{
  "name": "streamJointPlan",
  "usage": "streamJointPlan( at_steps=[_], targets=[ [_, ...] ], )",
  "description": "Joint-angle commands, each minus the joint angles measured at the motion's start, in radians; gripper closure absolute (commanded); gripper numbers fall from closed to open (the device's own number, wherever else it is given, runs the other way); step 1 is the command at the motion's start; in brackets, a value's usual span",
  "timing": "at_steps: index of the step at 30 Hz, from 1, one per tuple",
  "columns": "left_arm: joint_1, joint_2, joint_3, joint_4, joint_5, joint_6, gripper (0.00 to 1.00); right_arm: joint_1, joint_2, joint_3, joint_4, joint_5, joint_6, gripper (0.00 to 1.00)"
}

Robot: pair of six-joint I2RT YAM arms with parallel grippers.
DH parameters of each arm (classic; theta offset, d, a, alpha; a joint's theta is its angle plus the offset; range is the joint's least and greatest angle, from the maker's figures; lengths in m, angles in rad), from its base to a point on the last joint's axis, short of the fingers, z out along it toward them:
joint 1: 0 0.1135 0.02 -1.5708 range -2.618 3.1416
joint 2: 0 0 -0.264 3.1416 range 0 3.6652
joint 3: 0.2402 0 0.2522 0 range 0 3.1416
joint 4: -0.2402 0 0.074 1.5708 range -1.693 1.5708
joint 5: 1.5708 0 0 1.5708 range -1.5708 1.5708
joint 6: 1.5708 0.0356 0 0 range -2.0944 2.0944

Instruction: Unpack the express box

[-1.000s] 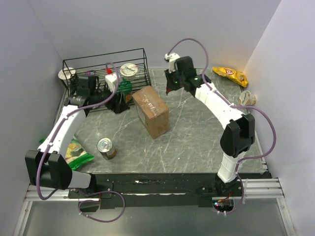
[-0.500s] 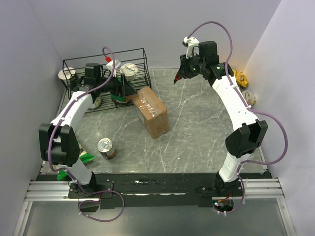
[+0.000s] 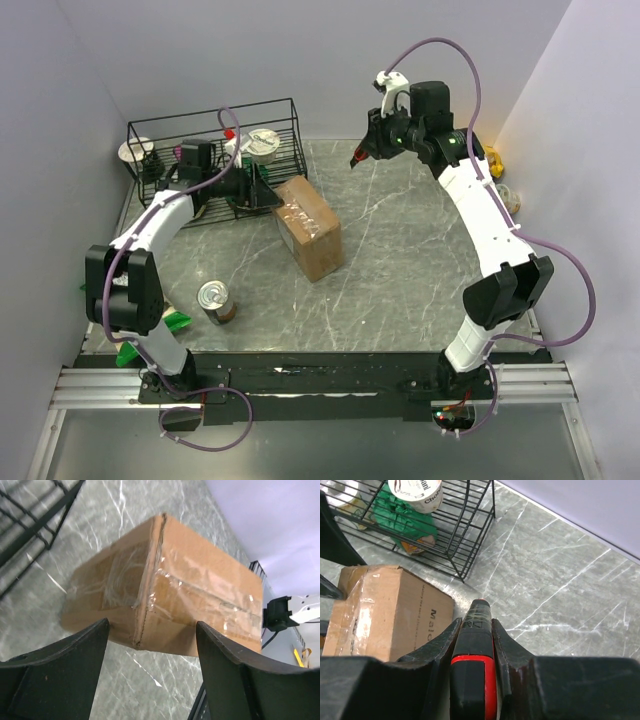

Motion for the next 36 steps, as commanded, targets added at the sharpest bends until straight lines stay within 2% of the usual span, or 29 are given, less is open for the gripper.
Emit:
streamJointPlan(
  at_steps=[1,2,5,10,14,15,16,18,20,21,24,28,30,32,36],
  targets=[
    [-0.053,-0.016,-0.008,-0.035,-0.038,0.022,0.25,0.006,-0.038,0.055,0.007,-0.018,0.002,1.00],
    [-0.080,-0.031,-0.010,-0.053,-0.090,0.032,0.24,0.006,-0.034,0.063,-0.004,-0.021,0.001,1.00],
    [-0.111,-0.067,-0.042,-0.055,-0.130,0.013,0.23,0.006,-0.006,0.115,-0.028,-0.036,0.002,1.00],
    [-0.102,-0.125,-0.086,-0.092,-0.155,0.025,0.21,0.013,0.041,0.213,-0.042,-0.072,0.022,1.00],
    [-0.088,-0.148,-0.106,-0.102,-0.158,0.024,0.19,0.040,0.009,0.187,0.004,-0.130,-0.042,1.00],
    [-0.082,-0.148,-0.108,-0.101,-0.147,0.024,0.20,0.049,-0.001,0.176,0.002,-0.121,-0.045,1.00],
    [-0.070,-0.150,-0.109,-0.087,-0.141,0.019,0.20,0.060,-0.006,0.185,-0.022,-0.024,-0.041,1.00],
    [-0.055,-0.153,-0.109,-0.067,-0.092,0.006,0.20,0.075,0.000,0.211,-0.079,0.034,-0.019,1.00],
    [-0.032,-0.159,-0.097,-0.058,-0.037,0.041,0.19,0.075,-0.027,0.158,-0.123,0.072,-0.018,1.00],
    [-0.024,-0.162,-0.091,-0.050,-0.014,0.048,0.19,0.075,-0.053,0.051,-0.111,0.082,-0.027,1.00],
    [-0.022,-0.151,-0.047,-0.058,0.024,0.110,0.18,0.075,-0.179,-0.131,-0.056,0.121,-0.091,1.00],
    [-0.022,-0.115,-0.002,-0.053,0.110,0.122,0.17,0.075,-0.225,-0.235,-0.103,0.226,-0.150,1.00],
    [-0.022,-0.099,0.015,-0.059,0.089,0.127,0.16,0.074,-0.236,-0.268,-0.137,0.256,-0.165,1.00],
    [-0.022,-0.092,0.015,-0.049,0.025,0.128,0.18,0.075,-0.241,-0.284,-0.204,0.225,-0.183,1.00],
    [-0.021,-0.075,0.007,-0.018,-0.176,0.079,0.23,0.091,-0.273,-0.385,-0.274,0.055,-0.243,1.00]
  ],
)
